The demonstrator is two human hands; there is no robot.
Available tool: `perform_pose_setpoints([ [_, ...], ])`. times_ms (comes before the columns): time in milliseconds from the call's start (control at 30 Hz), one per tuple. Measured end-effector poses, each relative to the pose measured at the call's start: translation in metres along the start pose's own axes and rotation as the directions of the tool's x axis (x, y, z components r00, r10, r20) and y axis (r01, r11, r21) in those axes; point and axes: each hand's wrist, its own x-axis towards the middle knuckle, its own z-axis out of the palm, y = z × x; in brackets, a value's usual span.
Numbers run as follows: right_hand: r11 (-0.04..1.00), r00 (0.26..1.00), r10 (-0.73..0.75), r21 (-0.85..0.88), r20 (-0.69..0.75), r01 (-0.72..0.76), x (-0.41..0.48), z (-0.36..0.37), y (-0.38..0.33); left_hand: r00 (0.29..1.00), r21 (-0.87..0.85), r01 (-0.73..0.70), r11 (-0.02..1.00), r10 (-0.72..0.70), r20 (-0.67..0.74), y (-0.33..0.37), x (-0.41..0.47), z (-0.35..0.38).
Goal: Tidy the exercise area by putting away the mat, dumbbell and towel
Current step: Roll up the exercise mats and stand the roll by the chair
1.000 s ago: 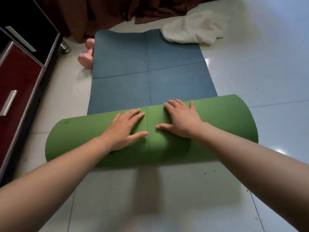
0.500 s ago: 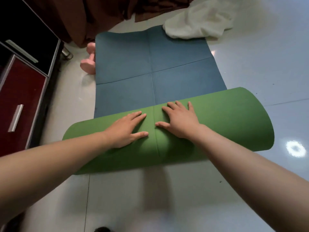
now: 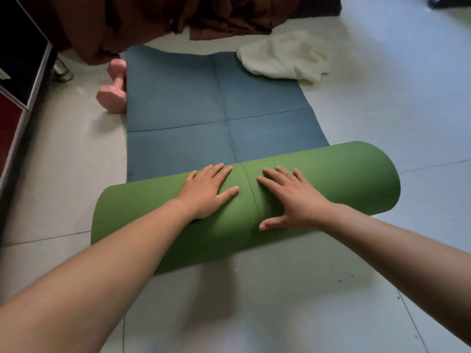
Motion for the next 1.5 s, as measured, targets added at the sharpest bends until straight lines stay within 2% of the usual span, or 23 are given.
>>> perform_pose_setpoints([
  [133,0.992,0.995,0.094,-0.084,0.018,-0.092,0.008,-0.019,-0.013,0.996,-0.082,0.091,0.992,-0.090,0.021,0.014,0.019,-0.026],
  [200,0.986,0.989,0.145,-0.080,-0.001,-0.145,0.013,-0.025,-0.017,0.990,-0.129,0.119,0.984,-0.128,-0.062,0.033,0.022,-0.031],
  [300,0.983,0.984,0.178,-0.031,-0.014,-0.178,0.029,-0.028,-0.013,0.976,-0.124,0.073,0.990,-0.096,-0.194,0.043,0.020,-0.026],
  [433,0.991,0.989,0.133,0.016,-0.070,-0.132,0.055,-0.032,0.004,0.964,-0.096,0.045,0.994,-0.069,-0.257,0.010,0.015,-0.027],
  [700,0.980,0.986,0.087,0.192,-0.144,-0.058,0.109,-0.042,0.033,0.974,0.057,0.123,0.991,-0.109,-0.200,-0.011,0.011,-0.027],
  [800,0.981,0.990,0.065,0.187,-0.129,-0.040,0.122,-0.048,0.037,0.966,0.065,0.169,0.983,-0.153,-0.207,-0.013,0.019,-0.025],
  [867,0.994,0.988,0.022,0.106,-0.155,-0.006,0.121,-0.047,0.033,0.966,0.072,0.184,0.980,-0.166,-0.200,-0.016,0.026,-0.025],
  [1000,0.999,0.989,-0.047,0.018,-0.142,0.050,0.103,-0.037,0.031,0.973,0.082,0.195,0.977,-0.182,-0.142,-0.022,0.045,-0.039],
  [1200,0.993,0.994,-0.046,0.100,-0.096,0.055,0.120,-0.033,0.045,0.967,0.065,0.253,0.965,-0.255,0.025,-0.011,0.068,-0.070],
  [1400,0.980,0.996,0.010,0.198,-0.092,0.009,0.169,-0.048,0.055,0.960,0.207,0.069,0.976,-0.122,0.254,-0.019,0.041,-0.090],
  [1500,0.975,0.997,0.021,0.223,-0.068,-0.006,0.182,-0.054,0.058,0.965,0.258,0.014,0.966,-0.081,0.251,-0.030,0.040,-0.086],
])
